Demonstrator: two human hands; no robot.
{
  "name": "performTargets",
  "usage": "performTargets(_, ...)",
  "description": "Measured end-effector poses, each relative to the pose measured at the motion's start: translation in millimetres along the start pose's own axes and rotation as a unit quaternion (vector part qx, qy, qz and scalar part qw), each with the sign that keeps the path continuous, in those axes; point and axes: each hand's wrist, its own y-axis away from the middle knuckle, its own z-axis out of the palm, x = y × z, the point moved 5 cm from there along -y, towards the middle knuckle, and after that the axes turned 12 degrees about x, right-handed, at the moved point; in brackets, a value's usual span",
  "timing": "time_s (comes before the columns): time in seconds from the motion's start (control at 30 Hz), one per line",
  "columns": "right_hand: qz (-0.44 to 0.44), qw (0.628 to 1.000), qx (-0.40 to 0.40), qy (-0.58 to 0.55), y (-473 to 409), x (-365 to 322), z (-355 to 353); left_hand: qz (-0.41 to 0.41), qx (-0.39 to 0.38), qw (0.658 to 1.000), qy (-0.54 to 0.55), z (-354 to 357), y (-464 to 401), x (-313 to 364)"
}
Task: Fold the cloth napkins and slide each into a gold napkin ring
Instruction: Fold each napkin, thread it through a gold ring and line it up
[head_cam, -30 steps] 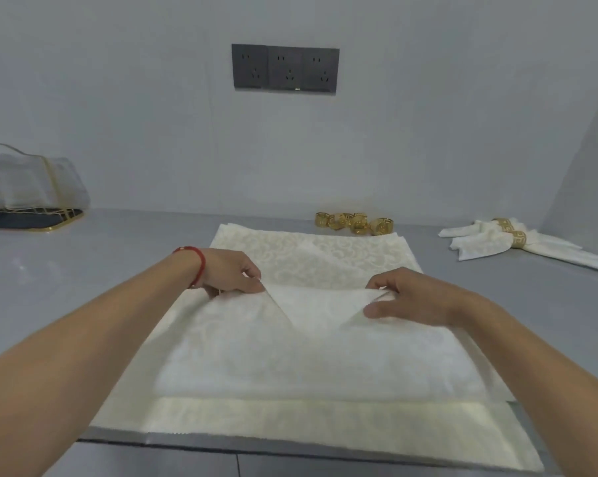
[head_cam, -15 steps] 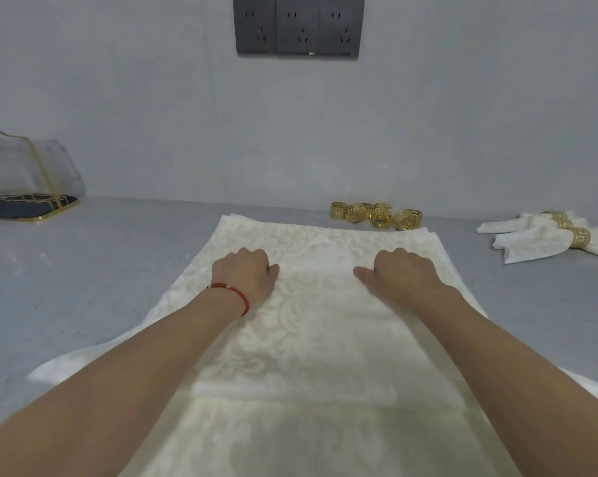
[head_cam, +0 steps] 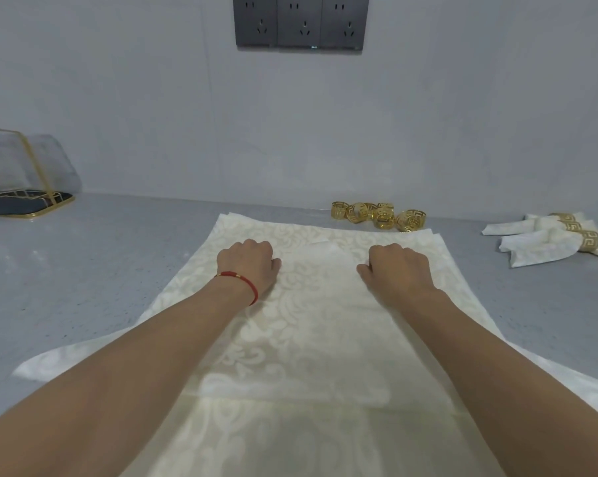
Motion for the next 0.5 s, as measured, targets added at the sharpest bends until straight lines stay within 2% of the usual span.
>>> performTargets(0.1,-0.082,0.996,0.041,-0.005,1.0,-15.0,2.9,-0.011,-0.014,1.000,0.004,0.4,1.0,-0.4)
performTargets(0.17,-0.119,0.990,0.014,-0.075,0.7,-25.8,7.2,0.001,0.009,1.000,-0.021,-2.8,3.6,3.4)
performTargets(0.27,-0.132,0.985,-0.050,-0.096,-0.9,-37.1,19.9,0.112,0.084,0.990,0.034,-4.1,10.0,27.1)
performTargets(0.33,-0.119,0.984,-0.084,-0.098,-1.1,-40.0,28.4,0.202,0.027,0.969,0.138,6.3,18.7,47.6)
performTargets(0.4,-0.106,0.983,-0.098,-0.115,-2.7,-40.5,32.8,0.219,-0.051,0.957,0.184,17.2,27.2,55.9)
performTargets(0.5,-0.086,0.979,-0.105,-0.150,-9.2,-38.1,31.1,0.240,-0.011,0.951,0.194,18.8,32.7,57.9)
